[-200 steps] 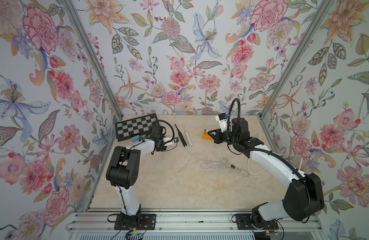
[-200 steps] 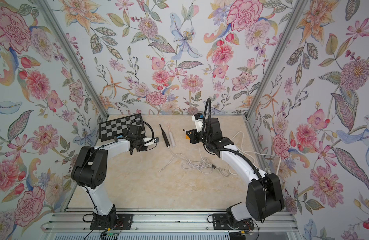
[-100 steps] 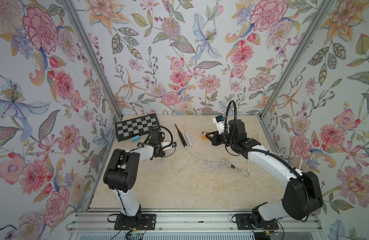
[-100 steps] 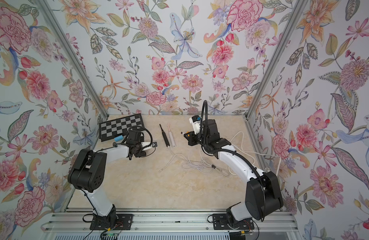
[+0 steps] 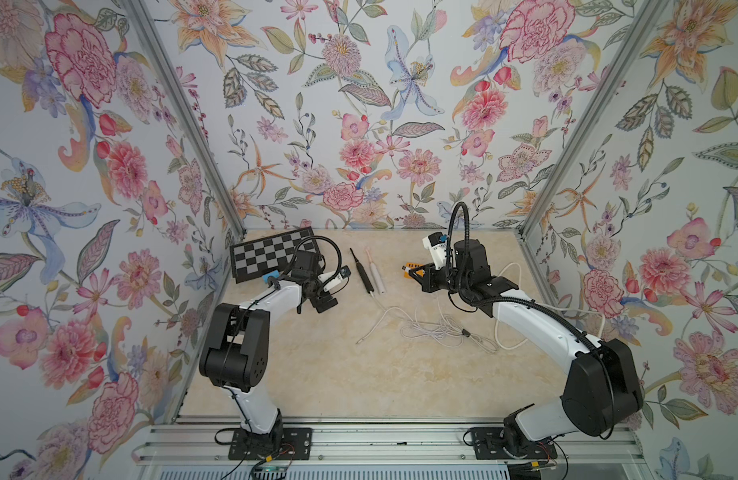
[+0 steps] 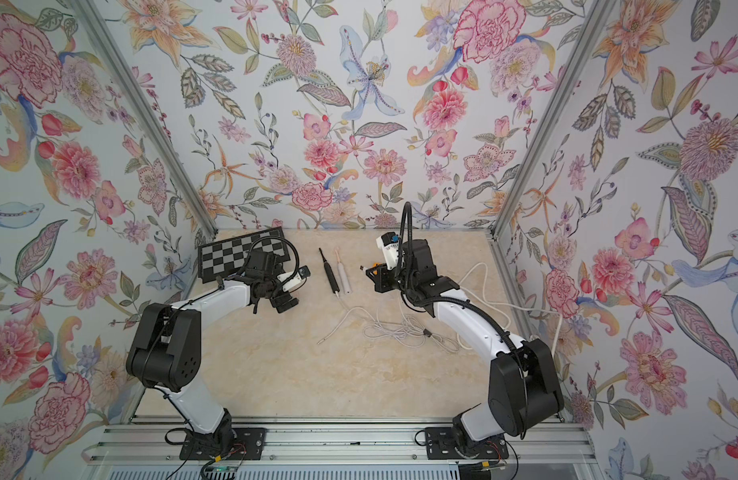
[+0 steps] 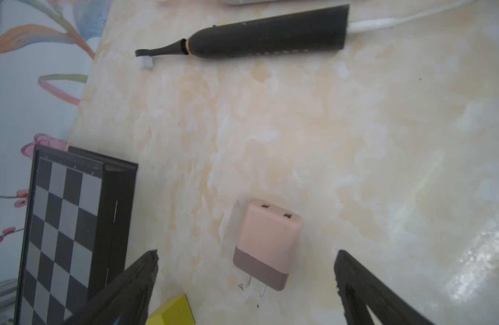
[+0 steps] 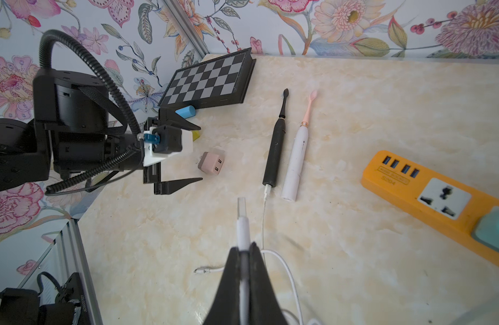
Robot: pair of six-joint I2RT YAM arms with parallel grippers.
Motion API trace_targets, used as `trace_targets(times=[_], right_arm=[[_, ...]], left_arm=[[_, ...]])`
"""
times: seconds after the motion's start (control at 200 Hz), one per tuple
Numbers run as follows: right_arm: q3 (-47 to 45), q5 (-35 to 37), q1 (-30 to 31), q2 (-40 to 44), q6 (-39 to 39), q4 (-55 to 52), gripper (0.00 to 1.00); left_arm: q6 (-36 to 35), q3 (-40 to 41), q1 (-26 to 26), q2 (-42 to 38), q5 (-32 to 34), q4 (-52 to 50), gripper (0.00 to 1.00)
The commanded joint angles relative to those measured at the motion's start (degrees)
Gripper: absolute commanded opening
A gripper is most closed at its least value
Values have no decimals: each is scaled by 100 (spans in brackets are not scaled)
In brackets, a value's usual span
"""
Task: Charge the electric toothbrush
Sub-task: Place the plug at the center of the board, then pick up the plug from the center of the board.
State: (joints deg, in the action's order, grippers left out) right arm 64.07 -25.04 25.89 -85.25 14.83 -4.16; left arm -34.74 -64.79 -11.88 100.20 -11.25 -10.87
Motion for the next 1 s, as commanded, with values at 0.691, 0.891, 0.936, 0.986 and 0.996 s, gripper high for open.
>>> trace_targets(times=[0.691, 0.891, 0.936, 0.986, 0.996], right_arm=[[-157, -120, 186, 86, 274, 104, 0], [-211, -301, 136, 179, 274, 85, 0], [-211, -351, 136, 197, 273, 61, 0], [-198, -379, 141, 210, 269, 39, 0], [-199, -379, 137, 217, 271, 32, 0]], left_arm=[[2212, -2376, 763, 559, -1733, -1404, 58], [431, -3135, 837, 1405, -3527, -3013, 66], [224, -3190, 839, 1538, -3504, -3166, 68], [49, -3201, 837, 1658, -3365, -3228, 69], [40, -3205, 836, 1682, -3322, -3230, 70]])
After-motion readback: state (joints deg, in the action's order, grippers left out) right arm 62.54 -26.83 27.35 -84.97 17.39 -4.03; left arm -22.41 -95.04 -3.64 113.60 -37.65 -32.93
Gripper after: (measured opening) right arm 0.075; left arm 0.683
